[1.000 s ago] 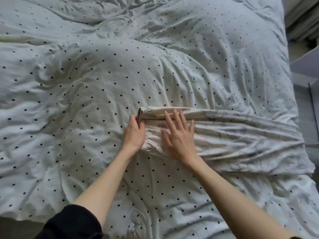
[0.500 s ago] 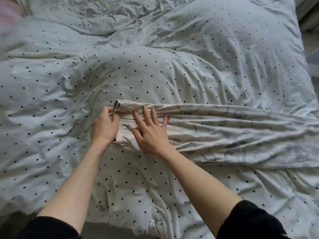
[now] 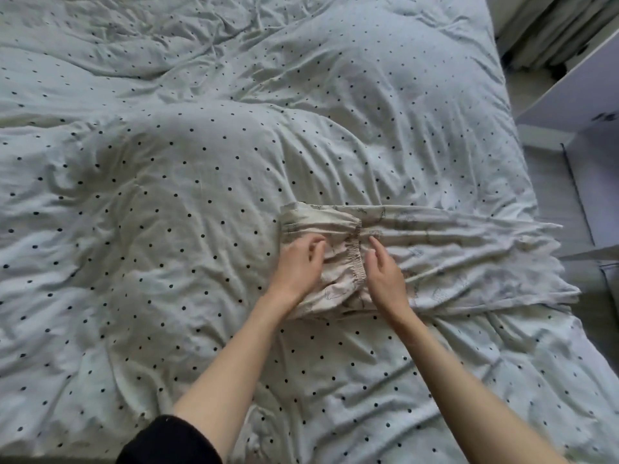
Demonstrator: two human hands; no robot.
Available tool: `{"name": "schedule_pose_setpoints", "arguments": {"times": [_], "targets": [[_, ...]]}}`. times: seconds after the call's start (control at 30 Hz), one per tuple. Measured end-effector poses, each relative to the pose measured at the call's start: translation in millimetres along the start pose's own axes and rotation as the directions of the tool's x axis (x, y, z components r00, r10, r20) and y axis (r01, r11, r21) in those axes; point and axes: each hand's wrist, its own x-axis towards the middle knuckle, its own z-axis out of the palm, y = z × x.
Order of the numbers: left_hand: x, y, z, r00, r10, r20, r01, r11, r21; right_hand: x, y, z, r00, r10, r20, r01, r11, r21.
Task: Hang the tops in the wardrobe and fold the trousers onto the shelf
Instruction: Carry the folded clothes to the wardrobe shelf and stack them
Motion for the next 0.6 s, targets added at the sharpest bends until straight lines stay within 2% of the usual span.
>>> {"name": "schedule_pose_setpoints", "arguments": {"times": [0.07,0.1,0.2,0.3,0.43,0.5,0.57,0.6], "targets": [[-1.5,-25.9,-6.9,0.973,-0.109,-0.201,0.108,0.994,-0.015,-3.0,8.8,14.1,0.985,-0.156,0.080,0.171,0.952,-0.255],[-1.8,-39.1,-10.6,0.955,-0.180,-0.234,0.181,0.983,-0.015,-3.4,13.6,21.7,0.967,-0.215,0.140,0.252,0.900,-0.355],[-1.1,-60.7,-15.9,0.941,-0.302,-0.152,0.297,0.953,-0.054,1.4,18.8,40.2,0.929,-0.278,0.244,0.369,0.743,-0.559],[6.4,-57.9,-7.1,0.951,-0.298,-0.087,0.287,0.951,-0.116,12.5,21.1,50.4,0.941,-0.220,0.257,0.334,0.723,-0.605],[16.4,-43.9,6.1,0.915,-0.397,0.067,0.397,0.860,-0.320,19.9,22.1,48.1,0.929,-0.154,0.338,0.333,0.747,-0.576],[15.0,-37.6,8.1,0.911,-0.412,-0.023,0.382,0.864,-0.328,20.7,17.7,38.9,0.920,-0.148,0.363,0.314,0.832,-0.457],[10.9,-27.2,4.3,0.921,-0.370,-0.126,0.326,0.905,-0.274,20.7,10.8,23.3,0.931,-0.113,0.347,0.202,0.952,-0.232],[8.9,-18.9,1.9,0.930,-0.345,-0.127,0.301,0.913,-0.274,21.1,7.4,12.9,0.940,-0.086,0.330,0.128,0.986,-0.108]]}}
